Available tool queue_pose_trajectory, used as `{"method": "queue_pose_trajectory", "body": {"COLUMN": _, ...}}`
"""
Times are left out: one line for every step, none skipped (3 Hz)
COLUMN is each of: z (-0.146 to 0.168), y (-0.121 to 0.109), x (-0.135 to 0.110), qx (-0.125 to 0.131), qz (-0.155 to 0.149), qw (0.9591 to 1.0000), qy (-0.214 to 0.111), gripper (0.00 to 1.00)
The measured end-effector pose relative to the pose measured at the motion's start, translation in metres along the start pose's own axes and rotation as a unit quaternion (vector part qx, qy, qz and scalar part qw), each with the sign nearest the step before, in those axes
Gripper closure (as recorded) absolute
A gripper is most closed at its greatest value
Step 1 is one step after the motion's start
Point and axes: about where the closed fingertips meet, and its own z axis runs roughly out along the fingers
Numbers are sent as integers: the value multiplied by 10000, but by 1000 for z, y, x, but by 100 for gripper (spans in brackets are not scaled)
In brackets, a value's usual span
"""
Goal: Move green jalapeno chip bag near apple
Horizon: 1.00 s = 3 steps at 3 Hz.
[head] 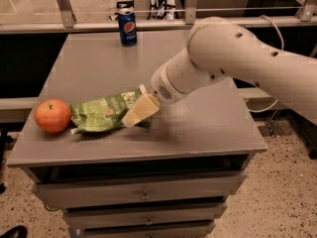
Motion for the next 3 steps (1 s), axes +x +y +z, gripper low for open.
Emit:
{"method": "queue_pose_trajectory", "body": {"z": -9, "y": -24, "x": 9, "qx": -104, "qz": 24, "qw": 9999, "qy": 9, "gripper": 0}}
{"method": "queue_pose_trajectory", "body": {"z": -30, "y": -66, "x": 41, "qx": -493, "qz": 171, "qw": 9985, "qy": -149, "gripper": 0}}
{"method": "queue_pose_trajectory", "body": {"z": -62, "y": -111, "x": 87, "qx": -830, "qz": 378, "qw": 9954, "qy": -299, "gripper": 0}}
